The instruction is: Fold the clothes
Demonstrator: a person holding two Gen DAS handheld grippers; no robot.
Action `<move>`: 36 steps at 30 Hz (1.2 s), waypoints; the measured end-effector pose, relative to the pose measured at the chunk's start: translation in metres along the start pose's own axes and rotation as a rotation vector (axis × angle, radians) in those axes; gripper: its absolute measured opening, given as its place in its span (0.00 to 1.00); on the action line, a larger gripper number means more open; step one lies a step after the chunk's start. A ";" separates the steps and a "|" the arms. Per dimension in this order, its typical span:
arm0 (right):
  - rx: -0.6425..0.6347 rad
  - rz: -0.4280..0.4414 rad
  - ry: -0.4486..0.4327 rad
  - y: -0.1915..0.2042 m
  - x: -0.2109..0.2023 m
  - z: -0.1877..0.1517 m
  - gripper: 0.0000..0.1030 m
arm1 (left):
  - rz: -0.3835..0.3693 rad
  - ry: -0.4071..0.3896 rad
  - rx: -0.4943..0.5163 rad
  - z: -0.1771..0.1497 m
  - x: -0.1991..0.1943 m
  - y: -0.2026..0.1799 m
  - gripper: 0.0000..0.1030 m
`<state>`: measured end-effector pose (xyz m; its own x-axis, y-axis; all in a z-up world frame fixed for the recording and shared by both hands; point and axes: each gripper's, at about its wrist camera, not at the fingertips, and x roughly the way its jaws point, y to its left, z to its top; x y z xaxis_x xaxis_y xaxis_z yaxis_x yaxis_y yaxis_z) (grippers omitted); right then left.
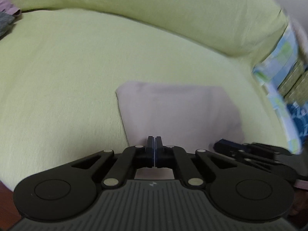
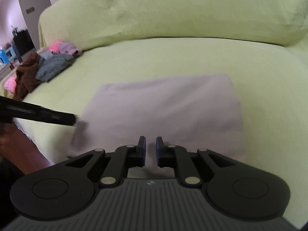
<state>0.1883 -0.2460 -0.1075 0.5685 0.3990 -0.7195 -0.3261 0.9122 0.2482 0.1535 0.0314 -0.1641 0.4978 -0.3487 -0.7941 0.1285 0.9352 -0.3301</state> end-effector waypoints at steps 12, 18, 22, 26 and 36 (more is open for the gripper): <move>0.194 0.066 0.047 0.019 -0.012 -0.029 0.23 | -0.024 0.022 0.032 -0.015 -0.003 0.008 0.02; 0.542 0.075 0.031 0.001 -0.001 -0.047 0.25 | -0.014 0.027 0.062 -0.010 0.012 -0.001 0.02; 0.817 0.114 -0.057 -0.021 -0.005 -0.066 0.30 | -0.012 0.029 0.069 -0.008 0.015 -0.002 0.02; 0.961 0.115 -0.106 -0.032 -0.001 -0.071 0.30 | -0.011 0.026 0.076 -0.008 0.015 -0.003 0.02; 0.677 -0.060 -0.030 0.003 -0.015 -0.045 0.02 | 0.022 0.032 0.157 -0.010 0.011 -0.010 0.04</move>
<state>0.1448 -0.2531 -0.1255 0.5949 0.3392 -0.7287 0.2460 0.7863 0.5668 0.1493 0.0175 -0.1743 0.4751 -0.3271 -0.8169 0.2516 0.9401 -0.2301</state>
